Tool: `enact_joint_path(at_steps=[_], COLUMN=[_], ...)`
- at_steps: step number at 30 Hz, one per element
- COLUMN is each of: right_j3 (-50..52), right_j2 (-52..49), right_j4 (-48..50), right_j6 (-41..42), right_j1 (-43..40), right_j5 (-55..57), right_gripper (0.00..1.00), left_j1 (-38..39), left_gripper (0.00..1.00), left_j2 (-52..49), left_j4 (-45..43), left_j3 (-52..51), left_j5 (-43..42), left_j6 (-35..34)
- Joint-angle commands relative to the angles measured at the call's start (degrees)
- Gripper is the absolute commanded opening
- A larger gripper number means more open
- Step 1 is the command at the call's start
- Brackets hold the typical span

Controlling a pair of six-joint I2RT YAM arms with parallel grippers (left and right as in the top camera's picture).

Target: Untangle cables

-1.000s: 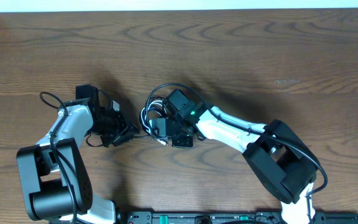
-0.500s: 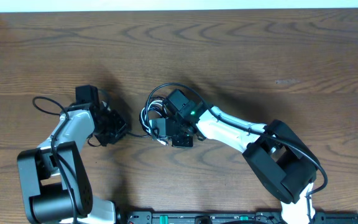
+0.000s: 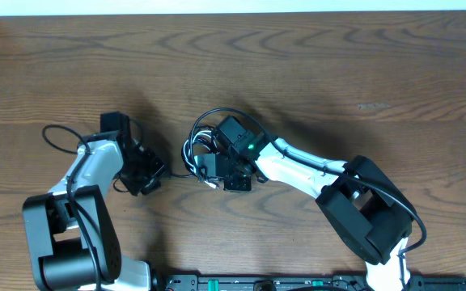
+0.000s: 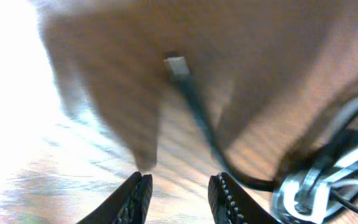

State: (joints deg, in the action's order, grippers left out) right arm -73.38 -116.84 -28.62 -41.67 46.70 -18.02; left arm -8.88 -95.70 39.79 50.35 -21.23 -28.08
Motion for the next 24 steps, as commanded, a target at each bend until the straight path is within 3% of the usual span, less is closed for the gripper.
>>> enact_joint_path(at_steps=[1,5,13,19,24], right_j3=[1.95,1.95,1.95,1.95,1.95], right_j2=[-2.36,-2.36,-2.36,-2.36,-2.36], right_j4=[-1.42,-1.42,-1.4,-1.4,-1.42], right_j6=[-0.17,-0.17,-0.17,-0.17,-0.17], right_j1=[0.28,0.28,0.28,0.28,0.28], right_j5=[4.81,4.81,4.81,4.81,4.81], right_gripper=[0.01,0.01,0.01,0.01,0.01], left_j1=[3.08,7.28,8.13,8.11,8.11], left_gripper=[0.36,0.29,0.3,0.34,0.34], left_j2=[0.15,0.13,-0.11,-0.76,-1.07], left_j4=[-1.46,-6.97,-9.62,-12.39,-11.74], left_j3=[2.47,2.45,2.38,2.38,2.38], left_j5=[-0.85,-0.42,2.62,-2.86,-1.79], left_j6=[1.14,-1.25,-3.74,-1.97,-2.01])
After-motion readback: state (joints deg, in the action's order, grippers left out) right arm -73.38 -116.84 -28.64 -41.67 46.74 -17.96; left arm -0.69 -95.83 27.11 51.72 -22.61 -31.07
